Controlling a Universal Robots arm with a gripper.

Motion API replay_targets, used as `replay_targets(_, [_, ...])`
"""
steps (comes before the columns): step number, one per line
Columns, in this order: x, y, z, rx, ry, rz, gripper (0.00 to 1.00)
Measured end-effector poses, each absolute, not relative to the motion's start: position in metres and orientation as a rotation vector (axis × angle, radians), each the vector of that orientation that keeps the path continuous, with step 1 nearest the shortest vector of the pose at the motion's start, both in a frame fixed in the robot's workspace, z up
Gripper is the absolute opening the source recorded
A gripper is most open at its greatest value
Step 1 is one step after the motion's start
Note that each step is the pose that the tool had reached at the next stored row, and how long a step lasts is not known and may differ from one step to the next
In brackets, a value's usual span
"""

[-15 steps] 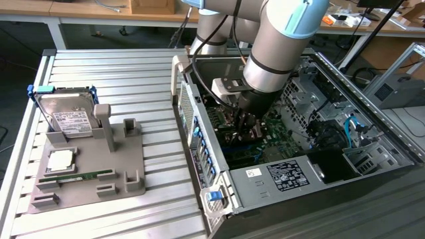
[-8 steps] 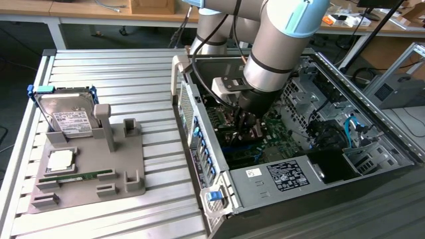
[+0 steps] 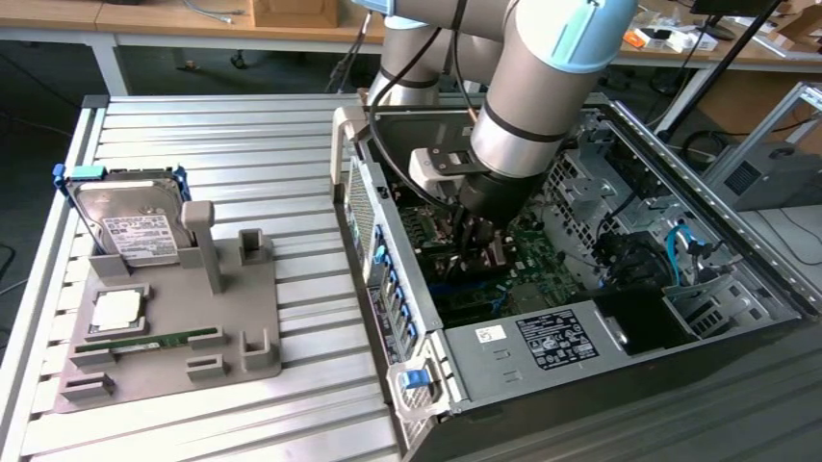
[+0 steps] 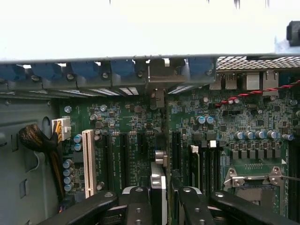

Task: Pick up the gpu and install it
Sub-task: 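Insert the gpu into the slot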

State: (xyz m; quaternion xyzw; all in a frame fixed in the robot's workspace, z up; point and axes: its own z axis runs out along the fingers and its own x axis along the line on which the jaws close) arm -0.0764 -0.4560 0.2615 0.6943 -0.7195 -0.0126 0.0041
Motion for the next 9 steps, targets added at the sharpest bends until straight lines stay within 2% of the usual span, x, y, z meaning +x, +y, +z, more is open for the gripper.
replay_targets(9, [-0.0764,-0.4572,0.2608,2.171,-2.250,-0.029,0.27])
